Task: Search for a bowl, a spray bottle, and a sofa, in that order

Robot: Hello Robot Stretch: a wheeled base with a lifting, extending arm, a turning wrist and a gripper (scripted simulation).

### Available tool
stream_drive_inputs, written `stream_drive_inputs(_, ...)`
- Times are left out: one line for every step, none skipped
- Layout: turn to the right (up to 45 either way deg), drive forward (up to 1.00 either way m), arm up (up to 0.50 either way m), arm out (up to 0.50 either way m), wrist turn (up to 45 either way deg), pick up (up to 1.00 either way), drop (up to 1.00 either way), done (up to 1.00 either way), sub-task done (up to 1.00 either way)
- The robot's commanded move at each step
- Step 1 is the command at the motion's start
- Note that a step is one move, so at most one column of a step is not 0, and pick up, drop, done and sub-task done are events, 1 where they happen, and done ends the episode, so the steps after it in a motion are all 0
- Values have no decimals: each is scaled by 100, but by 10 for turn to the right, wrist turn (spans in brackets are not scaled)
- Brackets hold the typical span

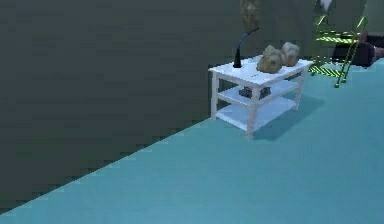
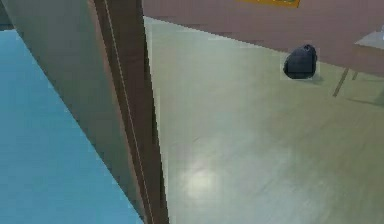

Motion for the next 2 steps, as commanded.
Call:
stream_drive_inputs(30,0,0,0,0,0,0,0,0)
stream_drive_inputs(-450,0,0,0,0,0,0,0,0)
